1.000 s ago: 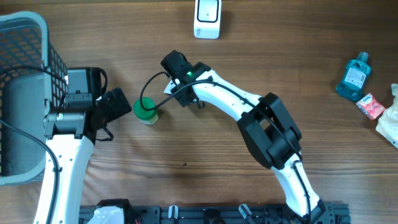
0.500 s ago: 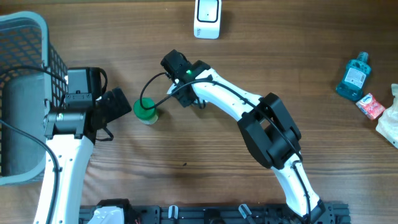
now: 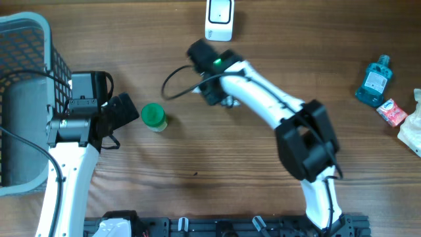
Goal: Scan the item barcode
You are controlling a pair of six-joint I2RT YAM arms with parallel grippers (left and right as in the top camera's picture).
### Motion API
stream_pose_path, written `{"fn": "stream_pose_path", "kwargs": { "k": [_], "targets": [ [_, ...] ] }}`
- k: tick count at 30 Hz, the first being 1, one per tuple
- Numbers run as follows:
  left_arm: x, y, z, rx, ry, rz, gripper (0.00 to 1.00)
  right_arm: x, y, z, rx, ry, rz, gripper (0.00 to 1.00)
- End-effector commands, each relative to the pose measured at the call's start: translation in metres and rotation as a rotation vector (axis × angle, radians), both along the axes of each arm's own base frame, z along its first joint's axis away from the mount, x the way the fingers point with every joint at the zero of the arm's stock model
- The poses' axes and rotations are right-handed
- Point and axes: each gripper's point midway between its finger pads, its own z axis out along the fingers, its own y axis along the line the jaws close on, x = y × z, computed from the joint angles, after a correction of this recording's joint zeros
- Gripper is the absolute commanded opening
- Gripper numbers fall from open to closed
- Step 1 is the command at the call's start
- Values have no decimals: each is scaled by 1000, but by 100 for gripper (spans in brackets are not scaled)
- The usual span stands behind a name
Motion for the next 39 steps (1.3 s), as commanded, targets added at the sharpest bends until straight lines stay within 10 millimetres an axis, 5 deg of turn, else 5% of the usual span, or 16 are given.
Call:
{"fn": "stream_pose_path", "kwargs": {
  "k": [1,3,10,12,18,23,27,29,32,34,36,39],
  "targets": [
    [3,2,5,-7,-17,18,100,36,-66,38,24,-60,-191,5],
    [3,2,5,-7,-17,18,100,47,-104,42,0,-69,-270,5],
    [3,2,5,-7,-17,18,100,77,-293,46,-34,-117,-678,10],
    [3,2,5,-7,-17,18,100,72,-353,47,-35,-133,-809,10],
    [3,2,5,-7,-17,18,100,33,-482,46,160,-152,-1112,11],
    [3,2,5,-7,-18,18,100,-2,-538,31,259,-174,-1300,16],
    [3,2,5,-7,-17,18,100,-23,-559,10,256,-173,-1368,27],
    [3,2,5,-7,-17,18,100,-29,-564,7,257,-172,-1388,52],
    [3,2,5,-7,-17,18,100,-33,-564,13,262,-164,-1409,57],
    [3,2,5,-7,-17,18,100,-27,-558,36,308,-182,-1419,61],
    [3,2,5,-7,-17,18,100,-15,-547,83,323,-250,-1372,100],
    [3,2,5,-7,-17,18,100,0,-522,157,329,-392,-1281,100]
  ]
}}
